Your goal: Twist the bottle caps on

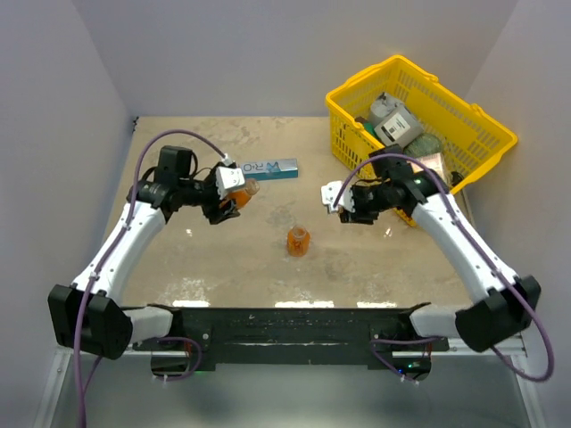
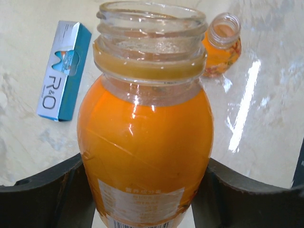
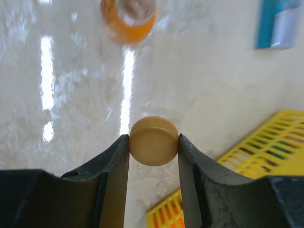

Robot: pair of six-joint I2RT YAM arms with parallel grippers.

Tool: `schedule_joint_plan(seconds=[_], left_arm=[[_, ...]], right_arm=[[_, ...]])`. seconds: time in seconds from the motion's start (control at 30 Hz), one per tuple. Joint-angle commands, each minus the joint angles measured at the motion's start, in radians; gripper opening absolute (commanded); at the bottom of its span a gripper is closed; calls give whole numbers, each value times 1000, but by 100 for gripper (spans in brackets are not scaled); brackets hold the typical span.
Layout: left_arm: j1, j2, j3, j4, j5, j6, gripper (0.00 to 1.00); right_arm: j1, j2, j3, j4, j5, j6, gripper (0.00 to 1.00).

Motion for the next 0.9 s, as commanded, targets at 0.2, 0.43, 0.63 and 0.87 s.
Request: schedule_joint_plan(seconds=[0.2, 0.43, 0.63, 0.87], left_arm=[[-213, 146, 425, -310, -106, 367, 0], [-368, 135, 461, -317, -235, 427, 0], [-416, 129, 467, -324, -252, 398, 0], [-417, 115, 479, -315, -225, 359, 0]], right_arm=[[80, -212, 257, 196, -237, 448, 2], [287, -195, 324, 160, -141, 376, 3], [336, -154, 369, 98, -100, 289, 4], [379, -149, 309, 161, 3, 268, 5]])
